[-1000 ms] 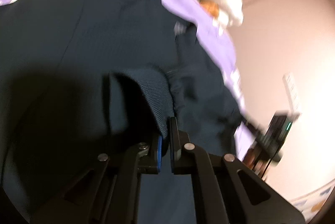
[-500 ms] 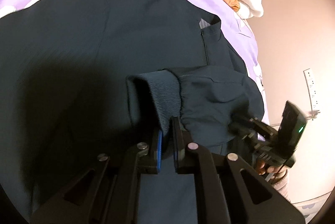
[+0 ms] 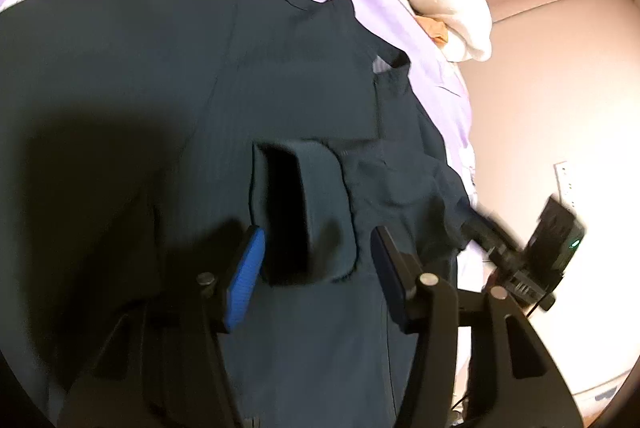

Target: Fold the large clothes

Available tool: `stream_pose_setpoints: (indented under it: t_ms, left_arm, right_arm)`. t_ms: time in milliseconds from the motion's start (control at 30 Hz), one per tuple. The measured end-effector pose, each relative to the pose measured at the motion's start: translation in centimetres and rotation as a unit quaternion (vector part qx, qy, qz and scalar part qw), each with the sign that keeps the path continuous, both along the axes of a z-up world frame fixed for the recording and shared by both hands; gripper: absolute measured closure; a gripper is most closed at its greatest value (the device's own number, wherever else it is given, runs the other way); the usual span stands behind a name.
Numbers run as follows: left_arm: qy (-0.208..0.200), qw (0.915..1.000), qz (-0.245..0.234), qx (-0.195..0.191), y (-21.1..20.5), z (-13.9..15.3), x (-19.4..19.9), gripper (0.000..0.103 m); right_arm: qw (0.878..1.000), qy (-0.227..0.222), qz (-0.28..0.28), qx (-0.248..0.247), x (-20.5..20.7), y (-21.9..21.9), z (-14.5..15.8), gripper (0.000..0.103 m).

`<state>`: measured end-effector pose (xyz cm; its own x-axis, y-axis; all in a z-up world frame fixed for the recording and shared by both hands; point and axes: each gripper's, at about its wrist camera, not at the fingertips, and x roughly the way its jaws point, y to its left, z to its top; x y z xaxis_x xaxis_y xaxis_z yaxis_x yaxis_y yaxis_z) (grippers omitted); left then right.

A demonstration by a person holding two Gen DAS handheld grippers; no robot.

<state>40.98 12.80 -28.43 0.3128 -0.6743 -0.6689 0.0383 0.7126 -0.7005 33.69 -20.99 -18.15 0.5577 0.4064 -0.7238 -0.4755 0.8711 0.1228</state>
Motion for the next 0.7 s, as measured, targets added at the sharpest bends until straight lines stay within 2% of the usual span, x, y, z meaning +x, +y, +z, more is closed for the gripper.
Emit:
stream_pose_setpoints:
  t_ms: [100, 200, 300, 400, 433, 467, 500, 533, 600, 633, 700]
  left_arm:
    - [0.002, 0.9999, 0.009, 0.004, -0.3, -0.1, 1.3, 0.048]
    - [0.006, 1.0000, 0.003, -0.004, -0.9, -1.1, 2.4, 0.049]
    - [0.010, 0.9996, -0.023, -0.010, -1.9, -2.0, 2.4, 0.049]
    - [0.002, 0.9988, -0.047, -0.015, -2.5, -2.0, 2.2, 0.050]
    - [-0.001, 0.9986, -0.051, -0.014, -2.6, -2.0, 2.1, 0.053]
    - [-0.001, 0.9984, -0.056, -0.012, -2.5, -2.1, 2.0, 0.063]
    - [0.001, 0.9983, -0.058, -0.009, -2.6, -2.3, 2.1, 0.073]
    - [0.003, 0.9981, -0.061, -0.005, -2.7, -2.5, 2.1, 0.076]
    - [-0.003, 0.9981, -0.062, 0.000, -2.8, -2.7, 2.0, 0.088]
    - [-0.007, 0.9982, -0.060, 0.003, -2.9, -2.7, 2.0, 0.090]
    - [-0.018, 0.9985, -0.048, 0.018, -3.1, -2.5, 2.0, 0.094]
  right_arm:
    - [0.998, -0.034, 0.029, -0.041, 3.8, 2.1, 0.2, 0.028]
    - [0.995, -0.027, 0.049, -0.083, 7.2, 3.7, -1.0, 0.028]
    - [0.993, 0.025, 0.073, -0.087, 9.4, 3.5, -3.5, 0.028]
    - [0.986, 0.076, 0.112, -0.094, 9.7, 3.3, -5.1, 0.028]
    - [0.983, 0.087, 0.125, -0.098, 8.7, 3.0, -5.3, 0.028]
    - [0.982, 0.088, 0.132, -0.105, 8.5, 3.1, -5.6, 0.029]
    - [0.981, 0.083, 0.141, -0.103, 8.0, 3.1, -5.7, 0.038]
    - [0.980, 0.083, 0.153, -0.094, 7.6, 3.2, -5.4, 0.047]
    - [0.979, 0.077, 0.156, -0.101, 6.8, 3.3, -5.1, 0.087]
    - [0.978, 0.076, 0.161, -0.105, 6.3, 3.4, -5.0, 0.094]
    - [0.977, 0.039, 0.166, -0.131, 4.8, 4.1, -4.4, 0.097]
